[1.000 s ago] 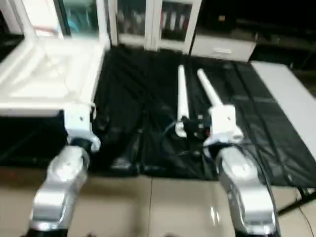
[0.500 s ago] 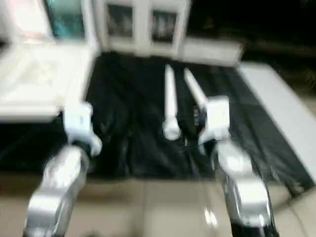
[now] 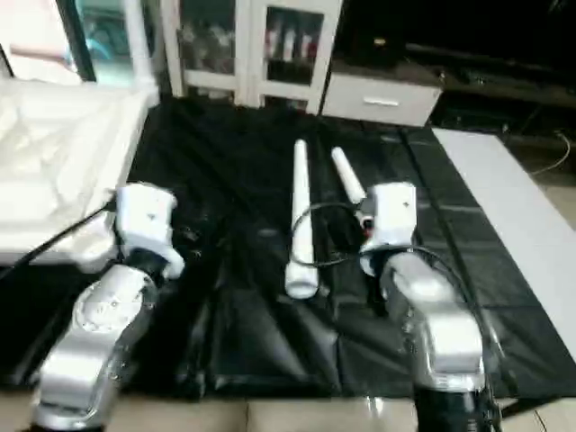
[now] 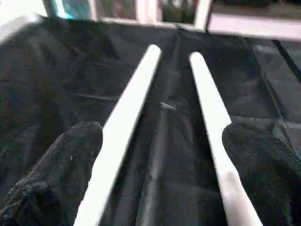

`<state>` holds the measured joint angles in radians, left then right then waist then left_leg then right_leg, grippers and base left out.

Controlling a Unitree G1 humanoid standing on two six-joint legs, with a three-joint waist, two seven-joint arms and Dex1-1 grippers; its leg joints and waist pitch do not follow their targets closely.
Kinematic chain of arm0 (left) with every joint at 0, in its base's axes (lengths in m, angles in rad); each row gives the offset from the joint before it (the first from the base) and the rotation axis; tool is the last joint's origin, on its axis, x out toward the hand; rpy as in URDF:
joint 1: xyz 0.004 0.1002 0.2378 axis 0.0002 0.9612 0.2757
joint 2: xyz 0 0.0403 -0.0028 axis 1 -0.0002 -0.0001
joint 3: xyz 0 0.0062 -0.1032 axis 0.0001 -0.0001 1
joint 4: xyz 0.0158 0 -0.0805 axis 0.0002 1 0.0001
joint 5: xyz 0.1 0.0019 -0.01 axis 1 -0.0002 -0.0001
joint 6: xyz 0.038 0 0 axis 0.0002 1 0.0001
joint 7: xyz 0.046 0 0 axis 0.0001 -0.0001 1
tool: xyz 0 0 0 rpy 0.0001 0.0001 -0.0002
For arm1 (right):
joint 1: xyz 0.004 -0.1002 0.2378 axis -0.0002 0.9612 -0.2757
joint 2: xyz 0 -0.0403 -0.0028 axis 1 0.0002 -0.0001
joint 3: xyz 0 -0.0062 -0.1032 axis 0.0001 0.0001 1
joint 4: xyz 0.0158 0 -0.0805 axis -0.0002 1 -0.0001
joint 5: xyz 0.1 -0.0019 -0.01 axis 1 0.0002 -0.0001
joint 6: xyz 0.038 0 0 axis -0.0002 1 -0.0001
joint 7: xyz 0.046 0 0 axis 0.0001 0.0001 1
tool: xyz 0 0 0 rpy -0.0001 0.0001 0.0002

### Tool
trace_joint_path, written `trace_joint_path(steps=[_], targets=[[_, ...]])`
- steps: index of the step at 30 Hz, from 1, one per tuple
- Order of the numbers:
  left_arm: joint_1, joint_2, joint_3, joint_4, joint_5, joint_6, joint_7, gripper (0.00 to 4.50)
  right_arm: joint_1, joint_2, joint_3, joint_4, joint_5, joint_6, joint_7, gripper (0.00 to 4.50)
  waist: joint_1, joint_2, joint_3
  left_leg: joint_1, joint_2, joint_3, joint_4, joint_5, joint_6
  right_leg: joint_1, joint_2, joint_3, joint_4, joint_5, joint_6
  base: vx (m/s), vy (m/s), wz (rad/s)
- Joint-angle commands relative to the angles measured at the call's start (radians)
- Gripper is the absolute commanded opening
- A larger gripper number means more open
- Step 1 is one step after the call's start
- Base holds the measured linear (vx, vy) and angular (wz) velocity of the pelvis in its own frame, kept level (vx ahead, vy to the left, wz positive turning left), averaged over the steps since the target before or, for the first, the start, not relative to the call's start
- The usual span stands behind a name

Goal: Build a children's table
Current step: Rotate table base, then pick table leg

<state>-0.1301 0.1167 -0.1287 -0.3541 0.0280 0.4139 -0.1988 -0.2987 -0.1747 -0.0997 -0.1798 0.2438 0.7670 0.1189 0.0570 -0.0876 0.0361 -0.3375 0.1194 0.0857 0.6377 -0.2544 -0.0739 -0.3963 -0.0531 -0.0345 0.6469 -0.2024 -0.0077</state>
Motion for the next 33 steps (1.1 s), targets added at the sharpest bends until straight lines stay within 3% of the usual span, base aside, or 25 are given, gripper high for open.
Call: trace_joint_path(steps=[1,2,3,4,5,6,7,8,11,13,15,17,20,21,23,24,27,28,29,33], targets=[[0.009,0.015,-0.002,-0.006,-0.015,0.010,-0.044,2.61,-0.018,0.003,-0.018,0.009,0.023,0.064,-0.015,4.50,-0.007,0.033,-0.059,-0.019,0.061,-0.006,-0.059,0.539,0.053,0.068,-0.035,0.025,-0.025,0.515,-0.221,0.000,0.000,0.00],[0.003,0.057,-0.012,-0.004,-0.030,0.018,-0.104,2.61,-0.062,-0.003,-0.041,0.045,0.049,0.123,-0.008,4.50,-0.008,0.048,-0.066,0.008,0.069,-0.006,-0.045,0.560,0.031,0.053,-0.037,0.026,-0.033,0.412,-0.206,0.000,0.000,0.00],[0.003,0.057,-0.012,-0.004,-0.030,0.018,-0.104,2.61,-0.062,-0.003,-0.041,0.045,0.049,0.123,-0.008,4.50,-0.017,0.036,-0.060,-0.003,0.067,-0.006,-0.056,0.516,0.018,0.061,-0.038,0.027,-0.043,0.356,-0.200,0.000,0.000,0.00],[-0.002,0.076,-0.020,-0.001,-0.028,0.019,-0.126,2.61,-0.081,-0.009,-0.049,0.062,0.058,0.148,-0.006,4.50,-0.009,0.046,-0.050,-0.007,0.070,0.002,-0.067,0.346,-0.019,0.064,-0.051,0.031,-0.058,0.228,-0.193,0.000,0.000,0.00],[-0.028,0.152,-0.054,0.005,-0.043,0.026,-0.236,2.61,-0.147,-0.032,-0.057,0.134,0.065,0.206,0.009,4.50,-0.005,0.081,-0.040,-0.007,0.071,0.000,-0.078,0.143,-0.054,0.064,-0.060,0.036,-0.060,0.103,-0.192,0.000,0.000,0.00],[-0.038,0.174,-0.063,0.008,-0.055,0.036,-0.274,2.61,-0.170,-0.041,-0.056,0.161,0.065,0.227,0.016,4.50,-0.014,0.071,-0.041,-0.006,0.072,0.007,-0.082,0.063,-0.063,0.065,-0.059,0.037,-0.071,0.059,-0.193,-0.055,0.011,0.04],[-0.048,0.192,-0.070,0.013,-0.066,0.044,-0.304,2.61,-0.190,-0.049,-0.055,0.187,0.064,0.244,0.021,4.50,-0.015,0.069,-0.027,-0.006,0.075,0.004,-0.097,-0.118,-0.082,0.061,-0.062,0.038,-0.080,-0.089,-0.185,-0.086,0.004,0.06],[-0.057,0.208,-0.076,0.018,-0.075,0.050,-0.328,2.61,-0.209,-0.056,-0.054,0.212,0.061,0.258,0.026,4.50,-0.013,0.068,-0.022,0.003,0.075,0.012,-0.095,-0.221,-0.082,0.050,-0.067,0.040,-0.092,-0.202,-0.183,-0.086,0.004,0.06],[-0.095,0.255,-0.076,0.057,-0.096,0.079,-0.392,2.61,-0.308,-0.064,-0.063,0.374,0.049,0.266,0.028,4.50,-0.009,0.071,-0.018,0.000,0.074,0.027,-0.094,-0.225,-0.050,0.043,-0.081,0.045,-0.103,-0.336,-0.182,-0.058,-0.013,0.10],[-0.103,0.285,-0.078,0.069,-0.110,0.103,-0.433,2.61,-0.369,-0.067,-0.055,0.485,0.041,0.263,0.033,4.50,-0.015,0.069,-0.024,-0.013,0.077,0.033,-0.095,-0.174,-0.047,0.047,-0.082,0.040,-0.104,-0.359,-0.174,-0.025,-0.017,0.01],[-0.102,0.297,-0.080,0.070,-0.125,0.109,-0.459,2.61,-0.411,-0.063,-0.051,0.563,0.053,0.272,0.057,4.50,-0.013,0.074,-0.029,-0.017,0.080,0.037,-0.095,-0.139,-0.044,0.049,-0.083,0.039,-0.101,-0.317,-0.173,0.000,0.000,0.00],[-0.118,0.301,-0.084,0.067,-0.157,0.131,-0.485,2.61,-0.474,-0.061,-0.042,0.663,0.067,0.262,0.110,4.50,-0.016,0.061,-0.035,-0.024,0.082,0.044,-0.092,-0.075,-0.033,0.052,-0.079,0.038,-0.092,-0.223,-0.192,0.000,0.000,0.00],[-0.141,0.302,-0.088,0.062,-0.188,0.148,-0.520,2.61,-0.550,-0.059,-0.034,0.770,0.066,0.229,0.157,4.50,-0.016,0.063,-0.041,-0.026,0.084,0.055,-0.088,-0.046,-0.010,0.049,-0.077,0.036,-0.081,-0.153,-0.233,0.000,0.000,0.00],[-0.151,0.298,-0.089,0.054,-0.205,0.166,-0.532,2.61,-0.587,-0.058,-0.025,0.813,0.058,0.216,0.171,4.50,-0.021,0.048,-0.040,-0.026,0.086,0.060,-0.088,-0.042,-0.005,0.047,-0.076,0.036,-0.082,-0.147,-0.239,0.000,0.000,0.00],[-0.152,0.297,-0.091,0.047,-0.212,0.174,-0.537,2.61,-0.602,-0.056,-0.017,0.829,0.055,0.210,0.182,4.50,-0.016,0.052,-0.038,-0.024,0.092,0.065,-0.087,-0.033,0.002,0.043,-0.079,0.035,-0.078,-0.155,-0.240,0.000,0.000,0.00],[-0.153,0.300,-0.093,0.041,-0.219,0.182,-0.545,2.61,-0.619,-0.055,-0.003,0.850,0.053,0.208,0.201,4.50,-0.016,0.054,-0.038,-0.024,0.092,0.066,-0.088,-0.030,0.002,0.043,-0.078,0.034,-0.079,-0.152,-0.239,0.000,0.000,0.00],[-0.140,0.309,-0.093,0.032,-0.220,0.189,-0.551,2.61,-0.648,-0.052,0.040,0.912,0.028,0.209,0.236,4.50,-0.018,0.037,-0.038,-0.023,0.096,0.067,-0.091,-0.032,-0.001,0.042,-0.079,0.033,-0.078,-0.152,-0.234,0.000,0.000,0.00],[-0.134,0.314,-0.096,0.029,-0.214,0.195,-0.547,2.61,-0.654,-0.056,0.075,0.938,0.004,0.221,0.249,4.50,-0.019,0.036,-0.037,-0.024,0.096,0.067,-0.091,-0.027,-0.006,0.041,-0.078,0.034,-0.078,-0.146,-0.233,0.000,0.000,0.00],[-0.129,0.320,-0.098,0.025,-0.210,0.200,-0.543,2.61,-0.661,-0.056,0.100,0.967,-0.012,0.238,0.262,4.50,-0.019,0.027,-0.038,-0.024,0.097,0.068,-0.091,-0.024,-0.008,0.041,-0.078,0.033,-0.077,-0.143,-0.232,0.000,0.000,0.00],[-0.109,0.337,-0.095,0.000,-0.216,0.220,-0.533,2.61,-0.657,-0.039,0.177,1.056,-0.058,0.255,0.297,4.50,-0.020,0.025,-0.037,-0.019,0.099,0.067,-0.093,-0.038,-0.026,0.038,-0.078,0.034,-0.075,-0.119,-0.237,0.000,0.000,0.00]])
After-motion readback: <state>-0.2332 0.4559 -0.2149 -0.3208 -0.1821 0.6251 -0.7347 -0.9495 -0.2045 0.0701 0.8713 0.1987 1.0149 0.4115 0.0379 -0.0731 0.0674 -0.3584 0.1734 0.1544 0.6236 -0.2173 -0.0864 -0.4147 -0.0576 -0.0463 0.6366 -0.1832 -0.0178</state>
